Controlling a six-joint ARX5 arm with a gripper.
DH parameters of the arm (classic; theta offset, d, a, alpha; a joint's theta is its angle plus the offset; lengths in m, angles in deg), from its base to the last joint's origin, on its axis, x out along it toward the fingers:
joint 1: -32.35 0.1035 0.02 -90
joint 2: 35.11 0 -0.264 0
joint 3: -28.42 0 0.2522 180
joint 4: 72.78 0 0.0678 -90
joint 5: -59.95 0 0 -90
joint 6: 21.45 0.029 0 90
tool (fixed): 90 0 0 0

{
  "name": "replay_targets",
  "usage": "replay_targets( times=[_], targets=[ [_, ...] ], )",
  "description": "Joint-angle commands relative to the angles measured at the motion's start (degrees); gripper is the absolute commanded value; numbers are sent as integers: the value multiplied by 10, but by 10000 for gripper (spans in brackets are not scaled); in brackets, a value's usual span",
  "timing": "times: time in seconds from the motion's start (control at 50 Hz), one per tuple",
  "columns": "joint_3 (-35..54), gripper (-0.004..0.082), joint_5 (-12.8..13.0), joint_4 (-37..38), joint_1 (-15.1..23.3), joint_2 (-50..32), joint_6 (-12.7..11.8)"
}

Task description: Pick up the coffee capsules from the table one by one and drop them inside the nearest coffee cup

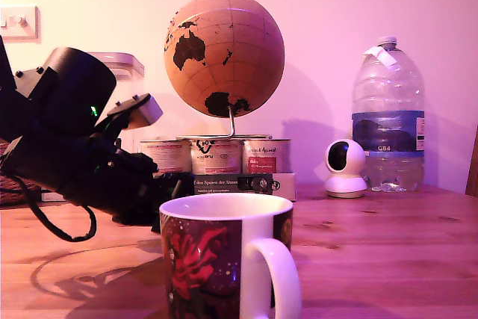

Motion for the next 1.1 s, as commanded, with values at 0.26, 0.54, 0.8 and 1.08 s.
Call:
replay_targets(
  times=[0.26, 0.54, 0.8, 1.08],
  targets=[
    [-8, 224, 3, -5, -2, 10, 4],
    [-9, 160, 3, 4, -2, 10, 4],
    [-9, 160, -18, -7, -2, 3, 10],
    [-9, 160, -47, -63, -2, -48, 52]
  ],
)
